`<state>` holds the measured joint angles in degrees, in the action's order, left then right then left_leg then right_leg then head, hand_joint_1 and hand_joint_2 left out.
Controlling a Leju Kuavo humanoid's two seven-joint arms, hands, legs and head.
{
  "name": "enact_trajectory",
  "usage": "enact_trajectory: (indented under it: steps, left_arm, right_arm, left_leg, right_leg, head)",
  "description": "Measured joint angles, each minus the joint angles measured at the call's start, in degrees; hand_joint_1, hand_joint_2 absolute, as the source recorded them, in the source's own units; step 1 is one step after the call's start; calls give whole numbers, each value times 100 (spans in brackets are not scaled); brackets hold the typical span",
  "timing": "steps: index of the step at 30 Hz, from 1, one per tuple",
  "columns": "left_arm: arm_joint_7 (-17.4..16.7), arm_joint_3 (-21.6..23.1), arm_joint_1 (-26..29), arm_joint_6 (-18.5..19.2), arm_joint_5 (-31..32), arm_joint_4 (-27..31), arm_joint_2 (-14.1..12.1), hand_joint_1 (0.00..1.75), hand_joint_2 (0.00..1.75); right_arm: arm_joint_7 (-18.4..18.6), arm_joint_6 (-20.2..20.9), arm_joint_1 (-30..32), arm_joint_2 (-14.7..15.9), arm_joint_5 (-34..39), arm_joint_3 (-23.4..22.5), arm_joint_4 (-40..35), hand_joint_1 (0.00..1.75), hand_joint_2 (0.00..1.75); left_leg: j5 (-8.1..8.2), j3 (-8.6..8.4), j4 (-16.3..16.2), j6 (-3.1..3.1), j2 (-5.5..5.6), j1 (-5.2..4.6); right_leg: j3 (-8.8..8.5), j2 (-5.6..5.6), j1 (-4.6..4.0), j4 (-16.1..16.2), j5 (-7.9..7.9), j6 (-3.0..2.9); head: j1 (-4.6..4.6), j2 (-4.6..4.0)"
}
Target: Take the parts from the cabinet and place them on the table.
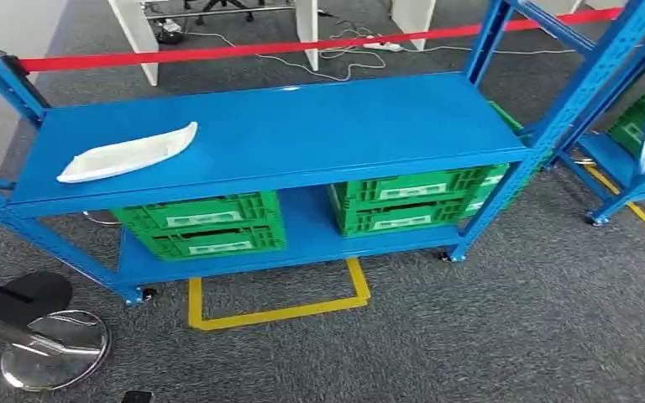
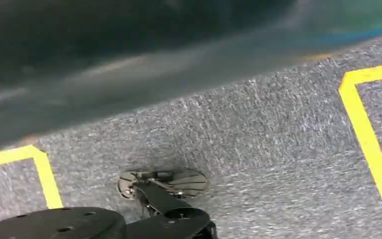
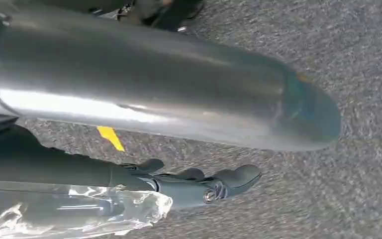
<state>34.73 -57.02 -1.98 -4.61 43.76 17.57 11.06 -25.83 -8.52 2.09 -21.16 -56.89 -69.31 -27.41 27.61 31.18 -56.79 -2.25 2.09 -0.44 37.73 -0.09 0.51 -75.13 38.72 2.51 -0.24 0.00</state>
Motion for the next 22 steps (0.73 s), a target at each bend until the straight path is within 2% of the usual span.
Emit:
enact_trajectory:
  steps: [1, 2, 3, 4, 5, 6, 7, 9, 10, 11, 12, 13, 14, 15, 16, 17, 18, 19, 20, 21, 22]
  left_arm:
    - [0, 0, 20, 0, 0, 0, 2, 0, 0]
    - [0, -2, 36, 0, 0, 0, 2, 0, 0]
    - [0, -4, 39, 2, 7, 0, 2, 0, 0]
    - [0, -7, 33, 4, 15, 0, 7, 0, 0]
    - [-2, -13, 19, 4, 22, 2, 0, 0, 0]
    - [-4, -20, 0, 4, 37, 7, -2, 0, 0]
    - [-4, -24, 5, 7, 50, 9, -2, 0, 0]
    - [2, -39, 27, 17, 52, 9, -2, 0, 0]
    - [6, -46, 27, 17, 57, 15, -20, 0, 0]
    - [15, -50, 13, 17, 59, 15, -7, 0, 0]
    - [15, -57, -12, 17, 66, 17, -7, 0, 0]
    - [15, -72, -35, 17, 79, 17, -2, 0, 0]
    - [15, -81, -42, 20, 105, 17, 4, 0, 0]
    - [15, -90, -36, 20, 118, 17, 7, 0, 0]
    - [15, -100, -16, 20, 120, 17, 7, 0, 0]
    - [15, -114, 1, 20, 127, 17, 7, 0, 0]
    - [15, -125, 4, 17, 133, 20, 7, 0, 0]
    - [15, -131, 0, 15, 146, 22, 7, 0, 0]
    - [7, -135, -7, 9, 168, 31, -2, 0, 0]
    - [0, -138, -36, 7, 177, 31, -2, 0, 0]
    - [-2, -140, -59, 2, 177, 37, 0, 0, 0]
  right_arm:
    - [0, -2, 4, 0, -2, 0, 2, 0, 0]
    - [0, -6, 3, 0, 0, 0, 2, 0, 0]
    - [-2, -18, 2, 0, 0, 2, 2, 0, 0]
    - [-2, -31, 4, 0, 11, 2, 2, 0, 0]
    - [-2, -39, 4, -2, 20, 9, 13, 0, 0]
    - [-4, -61, -2, -2, 42, 13, 20, 0, 0]
    - [0, -63, -1, -2, 53, 17, 20, 0, 0]
    - [-4, -77, -3, -2, 72, 24, 24, 0, 0]
    - [-4, -76, -6, -9, 76, 46, 24, 0, 0]
    - [-11, -81, -8, -9, 92, 59, 24, 0, 0]
    - [-11, -83, 4, -9, 103, 63, 26, 0, 0]
    - [-7, -87, 13, -9, 125, 77, 26, 0, 0]
    - [-4, -90, 12, -9, 144, 90, 26, 0, 0]
    - [-4, -90, 11, -9, 160, 96, 26, 0, 0]
    - [-2, -92, 8, -9, 164, 101, 26, 0, 0]
    - [-2, -92, 7, -9, 177, 109, 26, 0, 0]
    - [-2, -92, 7, -9, 190, 127, 26, 0, 0]
    - [-2, -87, 7, -9, 214, 151, 26, 0, 0]
    - [-2, -77, 7, -20, 236, 162, 30, 0, 0]
    - [-2, -68, 6, -22, 265, 164, 31, 0, 0]
    - [-2, -63, 0, -22, 278, 173, 31, 0, 0]
  left_leg:
    - [42, -63, 0, 25, 86, 12]
    - [90, -137, -1, 47, 161, 28]
    - [139, -214, -2, 81, 245, 47]
    - [196, -283, -4, 119, 311, 61]
    - [236, -281, -8, 171, 372, 39]
    - [264, -255, -58, 209, 453, 54]
    - [232, -250, -41, 240, 499, 80]
    - [238, -226, -31, 288, 599, 94]
    - [297, -242, -64, 318, 512, 93]
    - [386, -125, -292, 350, 168, 70]
    - [544, 109, -679, 372, -4, 77]
    - [733, 417, -1186, 386, -106, 79]
    - [866, 697, -1634, 394, -150, 83]
    - [861, 896, -1900, 392, -164, 84]
    - [700, 931, -1859, 375, -166, 82]
    - [421, 844, -1587, 339, -172, 77]
    - [113, 668, -1157, 286, -214, 59]
    - [-180, 444, -647, 190, -375, 12]
    - [-172, 307, -408, 97, -660, -63]
    - [-101, 251, -275, 73, -693, -86]
    - [-50, 245, -249, 86, -641, -84]
  right_leg:
    - [52, 1, 19, 122, -235, 23]
    - [-21, 4, 36, 445, -547, 48]
    - [-175, 41, 63, 917, -900, 69]
    - [-337, 219, 113, 1418, -1194, 109]
    - [-411, 502, 116, 1466, -1063, 124]
    - [-577, 487, 130, 1637, -978, 32]
    - [-547, 439, 108, 1606, -994, -19]
    - [-565, 337, 88, 1598, -973, -75]
    - [-606, 254, 122, 1636, -962, -119]
    - [-647, 189, 114, 1649, -936, -162]
    - [-669, 95, 104, 1654, -908, -204]
    - [-684, -5, 89, 1654, -878, -234]
    - [-697, -93, 75, 1654, -852, -253]
    - [-720, -175, 62, 1654, -825, -263]
    - [-757, -238, 50, 1654, -795, -264]
    - [-805, -308, 32, 1654, -760, -264]
    - [-863, -367, 11, 1656, -724, -262]
    - [-919, -435, -4, 1661, -683, -254]
    - [-900, -493, -5, 1673, -650, -241]
    - [-924, -553, -58, 1664, -598, -200]
    - [-920, -644, -54, 1677, -590, -182]
  head:
    - [-2, 0]
    - [-9, 0]
    - [0, 0]
    - [4, 0]
    - [15, 0]
    - [35, 0]
    - [22, 0]
    - [20, 0]
    - [15, 0]
    - [-34, 0]
    - [-66, 0]
    - [-59, 0]
    - [-61, 0]
    - [-57, 0]
    - [-61, 0]
    - [-63, 0]
    - [-63, 0]
    - [-61, 0]
    - [-44, 0]
    - [-64, 0]
    - [-55, 0]
